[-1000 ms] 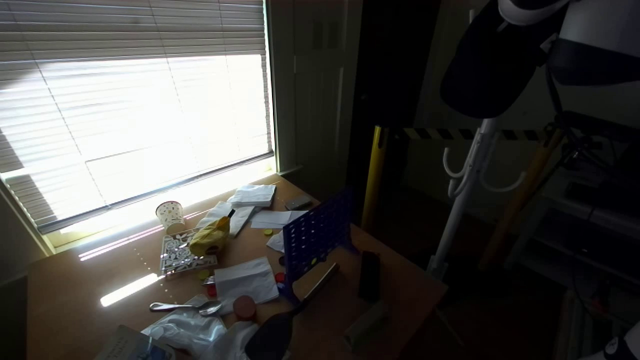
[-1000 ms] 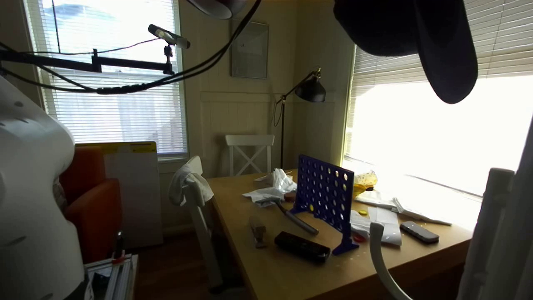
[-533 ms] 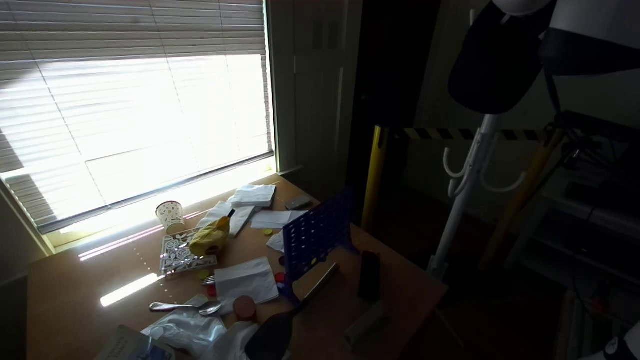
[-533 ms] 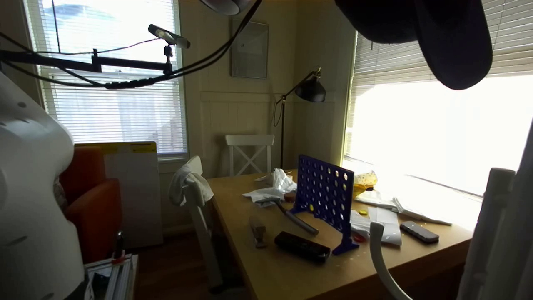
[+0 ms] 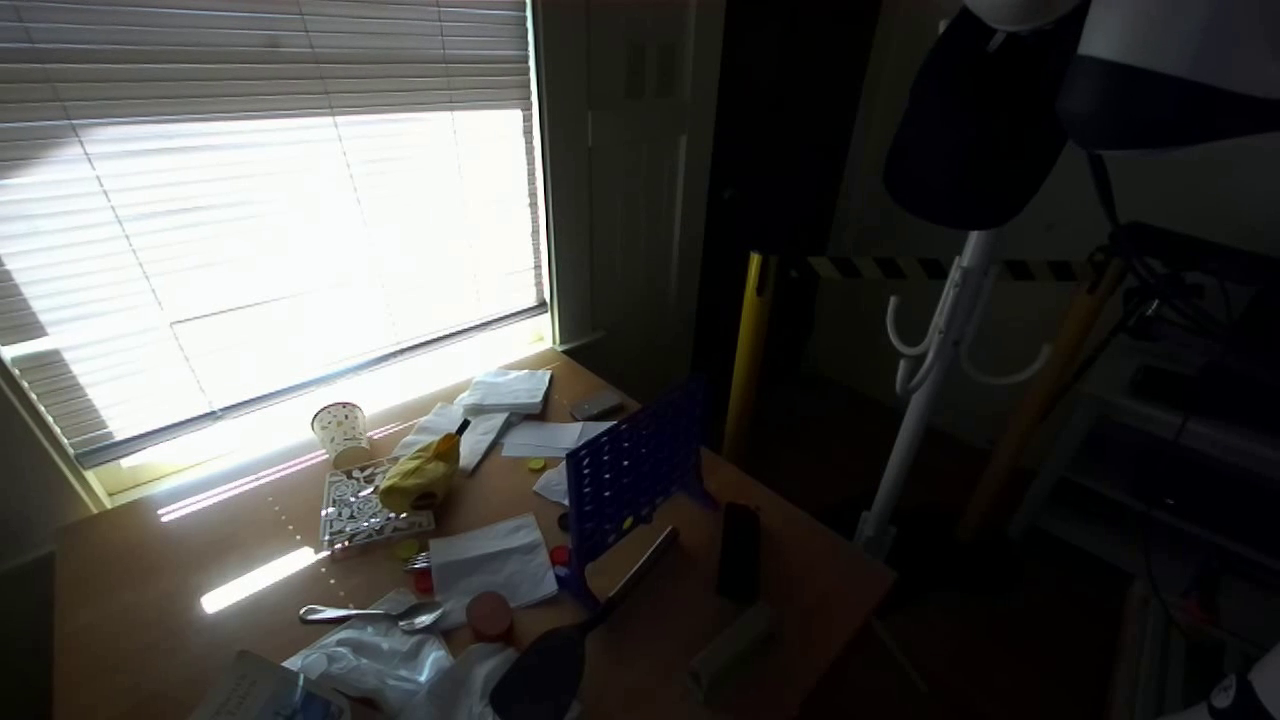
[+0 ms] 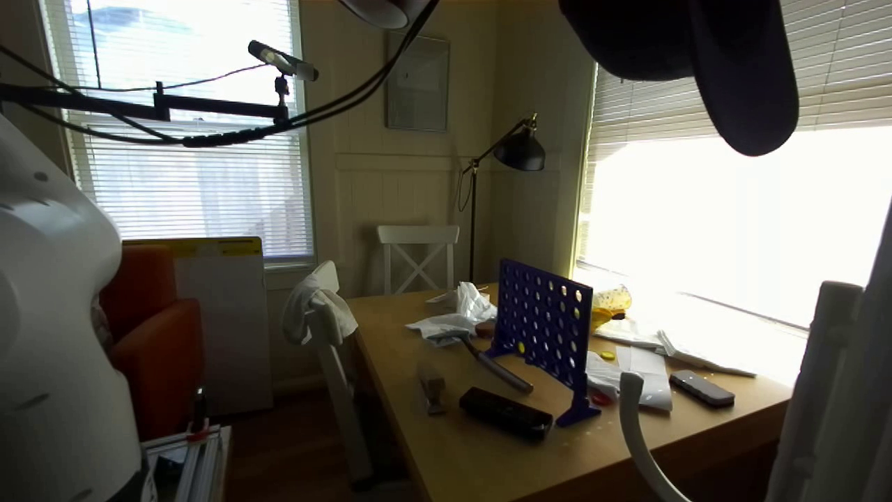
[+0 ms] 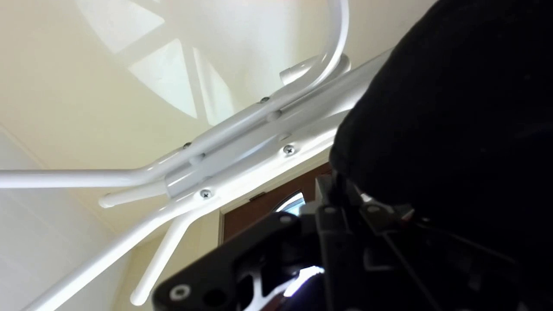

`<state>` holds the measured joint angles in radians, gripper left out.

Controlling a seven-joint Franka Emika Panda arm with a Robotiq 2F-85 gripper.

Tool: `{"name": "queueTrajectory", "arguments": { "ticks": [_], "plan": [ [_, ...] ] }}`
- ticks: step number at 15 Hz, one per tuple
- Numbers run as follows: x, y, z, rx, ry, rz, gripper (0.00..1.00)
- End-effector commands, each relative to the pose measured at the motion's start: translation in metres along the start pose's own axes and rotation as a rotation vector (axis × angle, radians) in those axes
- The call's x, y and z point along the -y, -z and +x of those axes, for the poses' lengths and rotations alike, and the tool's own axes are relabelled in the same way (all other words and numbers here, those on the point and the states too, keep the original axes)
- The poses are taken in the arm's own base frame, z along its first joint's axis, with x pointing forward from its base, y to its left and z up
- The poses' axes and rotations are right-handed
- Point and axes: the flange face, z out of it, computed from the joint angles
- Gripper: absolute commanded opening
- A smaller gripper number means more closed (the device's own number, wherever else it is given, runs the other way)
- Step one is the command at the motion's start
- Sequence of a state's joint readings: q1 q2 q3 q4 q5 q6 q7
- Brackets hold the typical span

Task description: Move the hat to the top half of the coat rack

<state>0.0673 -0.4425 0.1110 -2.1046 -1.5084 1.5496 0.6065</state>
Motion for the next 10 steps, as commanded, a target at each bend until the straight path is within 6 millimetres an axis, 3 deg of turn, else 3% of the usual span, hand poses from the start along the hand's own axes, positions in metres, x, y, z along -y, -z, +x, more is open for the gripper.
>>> {"name": "queueTrajectory", "arguments": {
  "ticks": [1,10],
  "plan": [
    [0.003,0.001,0.005,-0.007,0.070,-0.021,0.01],
    [-0.004,-0.011,0.003,0.007,0.078,-0.055,0.01]
  ]
}}
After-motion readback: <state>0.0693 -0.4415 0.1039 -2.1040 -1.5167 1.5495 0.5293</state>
